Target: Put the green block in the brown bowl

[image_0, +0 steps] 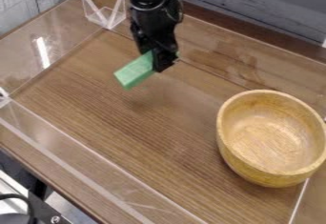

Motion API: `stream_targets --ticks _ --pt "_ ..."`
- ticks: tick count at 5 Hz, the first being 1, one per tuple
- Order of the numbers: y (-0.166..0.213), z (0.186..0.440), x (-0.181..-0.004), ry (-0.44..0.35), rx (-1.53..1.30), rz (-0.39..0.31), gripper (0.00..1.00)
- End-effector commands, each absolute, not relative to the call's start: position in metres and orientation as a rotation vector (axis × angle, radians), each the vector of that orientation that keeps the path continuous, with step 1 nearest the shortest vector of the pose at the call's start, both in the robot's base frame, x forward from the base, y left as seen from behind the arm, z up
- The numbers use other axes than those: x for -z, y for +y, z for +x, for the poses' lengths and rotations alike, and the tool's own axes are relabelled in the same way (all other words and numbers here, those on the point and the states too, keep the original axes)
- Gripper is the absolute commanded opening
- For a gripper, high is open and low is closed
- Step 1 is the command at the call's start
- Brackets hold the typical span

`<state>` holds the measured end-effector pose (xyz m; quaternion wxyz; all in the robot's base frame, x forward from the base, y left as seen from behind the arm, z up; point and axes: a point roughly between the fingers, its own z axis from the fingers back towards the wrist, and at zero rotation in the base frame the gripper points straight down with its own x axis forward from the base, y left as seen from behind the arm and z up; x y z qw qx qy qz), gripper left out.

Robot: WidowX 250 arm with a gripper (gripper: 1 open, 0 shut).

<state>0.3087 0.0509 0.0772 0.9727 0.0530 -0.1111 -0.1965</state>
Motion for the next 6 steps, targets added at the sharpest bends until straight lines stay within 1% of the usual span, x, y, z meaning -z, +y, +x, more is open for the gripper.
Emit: stream_targets --ticks 1,3,6 --pt "0.033 0.309 -0.101 -0.291 0.41 0.126 0.0" --pt "-0.004 0.298 -0.111 -0.32 0.423 0.112 0.0" --pt "-0.043 0.283 -0.12 -0.372 0.397 0.095 0.0"
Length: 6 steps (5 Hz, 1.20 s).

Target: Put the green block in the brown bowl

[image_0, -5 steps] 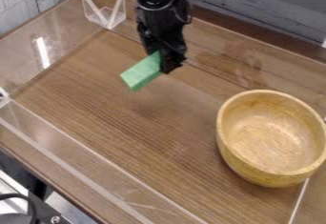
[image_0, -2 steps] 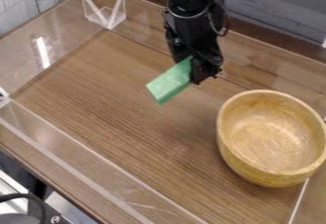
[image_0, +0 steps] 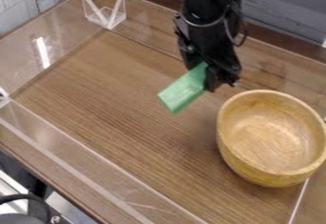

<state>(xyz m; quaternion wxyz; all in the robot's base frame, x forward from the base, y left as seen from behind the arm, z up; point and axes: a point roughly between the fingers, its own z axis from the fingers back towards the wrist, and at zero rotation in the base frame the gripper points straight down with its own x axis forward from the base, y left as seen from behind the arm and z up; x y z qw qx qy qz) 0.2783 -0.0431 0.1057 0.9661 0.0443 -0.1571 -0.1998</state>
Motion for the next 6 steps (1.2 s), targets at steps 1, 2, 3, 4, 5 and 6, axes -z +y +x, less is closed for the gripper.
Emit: stream_targets --ticks 1,2,3,4,5,6 --pt "-0.059 0.279 -0.12 -0.386 0.391 0.087 0.0" --pt "-0.077 0.275 -0.119 -0.395 0.386 0.082 0.0" --pt "-0.092 0.269 -0.116 -0.405 0.392 0.076 0.0" --pt "-0.103 0.267 -0.11 -0.413 0.399 0.068 0.0" --pt "-0.109 0.265 -0.107 -0.417 0.394 0.059 0.0" --pt "-0.114 0.264 -0.107 -0.415 0.387 0.057 0.0"
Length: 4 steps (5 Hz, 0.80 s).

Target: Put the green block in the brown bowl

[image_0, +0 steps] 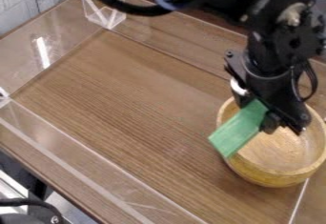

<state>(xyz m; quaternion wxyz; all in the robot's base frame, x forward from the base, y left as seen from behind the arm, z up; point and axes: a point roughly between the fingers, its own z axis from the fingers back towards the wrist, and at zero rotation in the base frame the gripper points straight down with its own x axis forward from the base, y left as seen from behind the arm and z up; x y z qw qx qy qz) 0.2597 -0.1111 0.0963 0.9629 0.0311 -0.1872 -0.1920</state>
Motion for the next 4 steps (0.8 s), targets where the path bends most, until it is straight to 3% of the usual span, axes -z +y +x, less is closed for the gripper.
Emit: stream_targets --ticks 1,4 --pt "-0.1164 0.2645 -0.1075 -0.413 0.379 0.06 0.0" --pt "-0.1204 0.2657 -0.1122 -0.425 0.343 0.074 0.0"
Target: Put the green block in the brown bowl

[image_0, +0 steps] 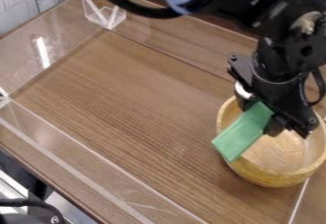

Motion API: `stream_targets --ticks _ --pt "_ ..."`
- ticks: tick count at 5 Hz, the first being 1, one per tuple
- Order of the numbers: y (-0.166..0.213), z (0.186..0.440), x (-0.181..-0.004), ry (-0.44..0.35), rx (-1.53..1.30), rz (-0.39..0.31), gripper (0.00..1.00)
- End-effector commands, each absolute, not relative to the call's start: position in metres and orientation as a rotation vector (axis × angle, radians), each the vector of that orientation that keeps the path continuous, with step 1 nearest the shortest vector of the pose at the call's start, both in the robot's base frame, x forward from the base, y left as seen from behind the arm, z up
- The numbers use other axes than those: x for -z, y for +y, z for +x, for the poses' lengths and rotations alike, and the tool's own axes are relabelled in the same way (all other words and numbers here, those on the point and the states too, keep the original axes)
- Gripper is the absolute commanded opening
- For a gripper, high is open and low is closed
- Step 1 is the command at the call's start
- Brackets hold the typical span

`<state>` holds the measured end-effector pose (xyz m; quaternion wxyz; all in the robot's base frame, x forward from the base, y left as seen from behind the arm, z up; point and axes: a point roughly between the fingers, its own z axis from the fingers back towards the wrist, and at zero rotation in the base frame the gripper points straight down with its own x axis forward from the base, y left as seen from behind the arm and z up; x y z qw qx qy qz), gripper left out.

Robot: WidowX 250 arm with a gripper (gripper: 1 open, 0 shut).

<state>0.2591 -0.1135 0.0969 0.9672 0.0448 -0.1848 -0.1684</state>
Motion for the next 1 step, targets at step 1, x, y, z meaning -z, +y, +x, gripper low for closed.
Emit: stream_targets --ticks 1 --pt "-0.1195 0.2643 -0.1148 -0.429 0.329 0.082 0.0"
